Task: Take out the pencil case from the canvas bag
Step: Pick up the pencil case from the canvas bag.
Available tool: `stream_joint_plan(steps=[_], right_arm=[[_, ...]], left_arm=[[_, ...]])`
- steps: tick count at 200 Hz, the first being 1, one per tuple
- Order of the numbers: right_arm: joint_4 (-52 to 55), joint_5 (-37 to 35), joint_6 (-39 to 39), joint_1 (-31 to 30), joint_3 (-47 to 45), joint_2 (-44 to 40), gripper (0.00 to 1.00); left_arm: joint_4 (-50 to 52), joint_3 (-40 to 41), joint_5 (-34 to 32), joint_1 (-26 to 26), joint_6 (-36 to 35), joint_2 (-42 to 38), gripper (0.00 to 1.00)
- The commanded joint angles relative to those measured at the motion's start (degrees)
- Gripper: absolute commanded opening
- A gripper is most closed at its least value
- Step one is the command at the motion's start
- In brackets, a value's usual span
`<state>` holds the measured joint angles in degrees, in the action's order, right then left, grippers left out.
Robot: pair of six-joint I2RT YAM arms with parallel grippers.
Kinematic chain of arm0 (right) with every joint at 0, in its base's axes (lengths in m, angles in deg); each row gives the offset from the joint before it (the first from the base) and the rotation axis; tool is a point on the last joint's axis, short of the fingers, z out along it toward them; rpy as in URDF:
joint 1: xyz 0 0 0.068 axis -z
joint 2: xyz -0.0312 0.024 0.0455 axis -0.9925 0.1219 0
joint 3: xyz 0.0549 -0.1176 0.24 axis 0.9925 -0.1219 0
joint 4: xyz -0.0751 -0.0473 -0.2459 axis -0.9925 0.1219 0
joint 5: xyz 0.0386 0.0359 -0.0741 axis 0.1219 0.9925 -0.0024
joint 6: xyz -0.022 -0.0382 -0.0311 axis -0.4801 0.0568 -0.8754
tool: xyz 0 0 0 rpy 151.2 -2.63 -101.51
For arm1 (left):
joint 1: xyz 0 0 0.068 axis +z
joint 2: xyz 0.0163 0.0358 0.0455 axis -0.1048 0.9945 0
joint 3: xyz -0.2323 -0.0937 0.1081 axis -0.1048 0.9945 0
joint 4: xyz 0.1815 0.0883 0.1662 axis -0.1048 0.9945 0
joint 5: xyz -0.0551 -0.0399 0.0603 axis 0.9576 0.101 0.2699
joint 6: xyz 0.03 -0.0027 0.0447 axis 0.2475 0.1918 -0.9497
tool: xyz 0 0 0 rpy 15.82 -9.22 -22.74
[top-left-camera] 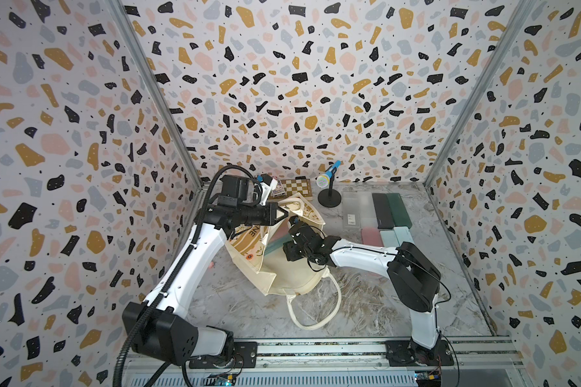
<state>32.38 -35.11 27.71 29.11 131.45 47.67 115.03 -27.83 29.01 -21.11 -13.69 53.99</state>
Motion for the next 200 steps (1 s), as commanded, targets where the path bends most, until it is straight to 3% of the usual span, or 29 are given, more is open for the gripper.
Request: stream_joint_plan(steps=[1,51,116,156,200], right_arm=[[0.54,4.01,11.47,2.01,0.26,-1.32,0.69],[-5.93,10.62,23.03,5.08,-2.66,-2.58,0.74],[-11.36,15.64,27.39,7.74,-4.12,-1.21,0.7],[-16.7,12.63,24.44,7.83,-5.32,-2.74,0.63],[-18.53,8.34,24.6,8.34,-4.37,-0.88,0.66]], left_arm=[[-2.64,0.66,0.76,-0.94,0.04,-2.21,0.0],[-2.18,1.0,-1.86,-2.24,0.75,-3.5,0.0],[-4.04,2.07,-5.62,-5.03,3.85,-6.01,0.0],[-4.34,2.37,-4.3,-5.39,3.67,-5.12,0.0],[-4.22,2.09,-1.55,-6.15,2.75,-4.76,0.0]])
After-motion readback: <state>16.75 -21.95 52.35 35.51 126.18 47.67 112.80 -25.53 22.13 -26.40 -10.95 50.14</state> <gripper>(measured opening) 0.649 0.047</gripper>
